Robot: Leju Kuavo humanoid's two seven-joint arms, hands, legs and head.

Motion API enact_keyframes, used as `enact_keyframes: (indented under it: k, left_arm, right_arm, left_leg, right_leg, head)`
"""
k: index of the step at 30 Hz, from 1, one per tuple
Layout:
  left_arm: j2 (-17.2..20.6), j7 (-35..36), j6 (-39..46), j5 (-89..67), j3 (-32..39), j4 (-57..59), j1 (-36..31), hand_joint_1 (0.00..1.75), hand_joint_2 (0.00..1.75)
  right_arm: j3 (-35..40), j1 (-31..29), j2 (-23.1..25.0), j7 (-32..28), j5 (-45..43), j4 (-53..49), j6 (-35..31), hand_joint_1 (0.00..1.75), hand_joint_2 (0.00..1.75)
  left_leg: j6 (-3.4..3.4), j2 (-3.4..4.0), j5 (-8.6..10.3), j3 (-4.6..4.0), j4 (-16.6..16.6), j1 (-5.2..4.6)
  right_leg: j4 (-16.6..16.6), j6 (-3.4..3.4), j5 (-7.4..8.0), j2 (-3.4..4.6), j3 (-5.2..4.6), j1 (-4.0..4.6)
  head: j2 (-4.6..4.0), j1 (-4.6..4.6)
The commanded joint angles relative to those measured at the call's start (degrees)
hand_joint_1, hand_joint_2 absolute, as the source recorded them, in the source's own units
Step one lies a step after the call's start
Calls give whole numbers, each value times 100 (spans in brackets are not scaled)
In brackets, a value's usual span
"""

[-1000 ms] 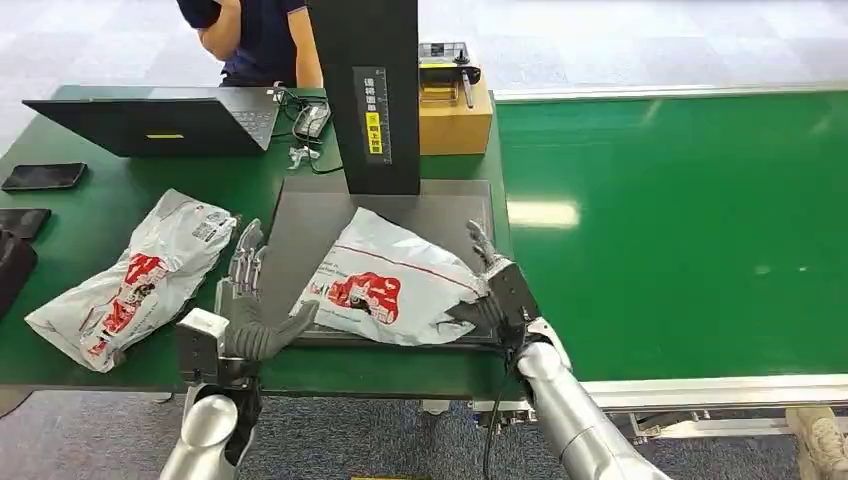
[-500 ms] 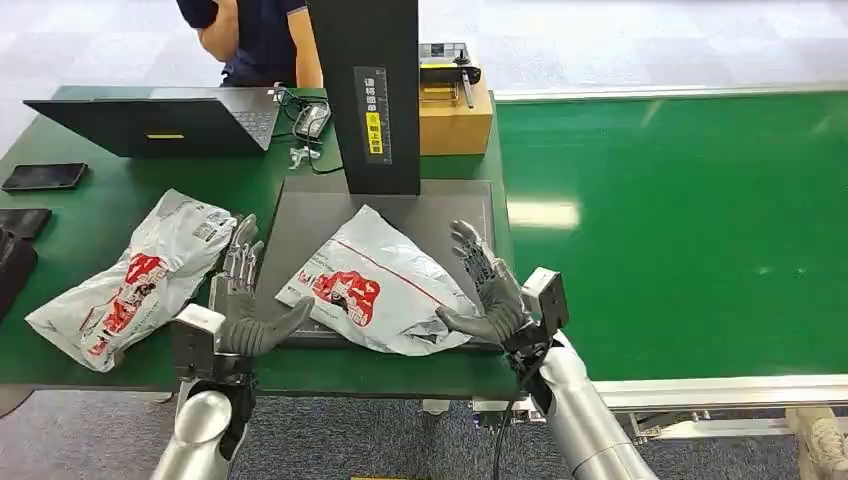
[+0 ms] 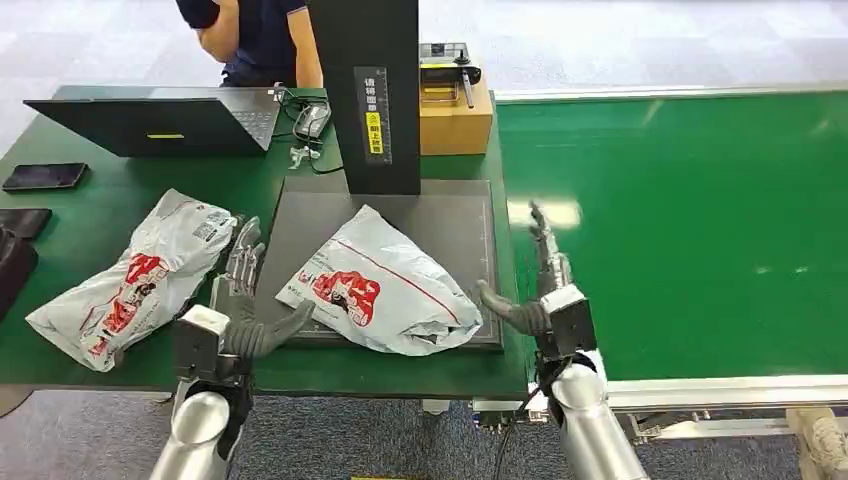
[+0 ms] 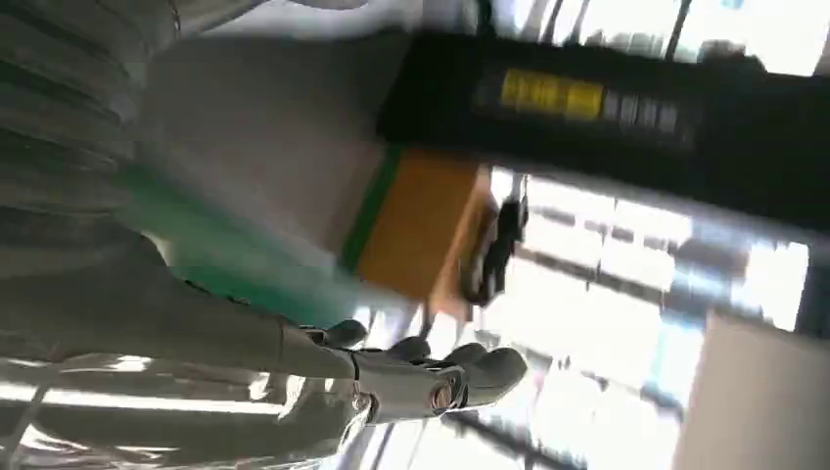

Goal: Moved the parcel from conveyor to table for the left to box.

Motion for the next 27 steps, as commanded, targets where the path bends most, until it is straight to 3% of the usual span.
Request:
enact_keyframes:
  k: [1, 8, 20, 27]
  left_arm:
    - [-153, 112, -91, -221, 88, 303, -297, 0, 175]
    - [-35, 43, -201, -399, -33, 471, -405, 0, 175]
    - [189, -7, -692, -1090, -453, 747, -737, 0, 175]
    - [464, 440, -444, -2711, -1149, 1020, -1147, 0, 175]
  right_arm:
    - [-53, 594, 187, 239, 426, -1121, -1151, 0, 175]
    - [-140, 797, 50, 128, -151, -1089, -917, 0, 175]
    - [-280, 1105, 55, 71, -179, -1160, -661, 0, 175]
    - [-253, 1276, 36, 77, -179, -1307, -628, 0, 175]
  left_leg:
    - [-14, -19, -3, 15, -5, 4]
    - [-11, -20, 1, 18, -9, 3]
    - [-9, -12, 0, 14, -8, 0]
    - [-12, -20, 1, 18, -8, 3]
  right_leg:
    - [-5, 9, -8, -14, 19, 1]
    - [-10, 11, -5, -15, 23, 0]
    - [-5, 7, -4, -8, 15, -2]
    - [-8, 8, -5, -15, 21, 0]
  head:
    - [0, -2]
    - [0, -2]
    - [0, 0]
    - [0, -2]
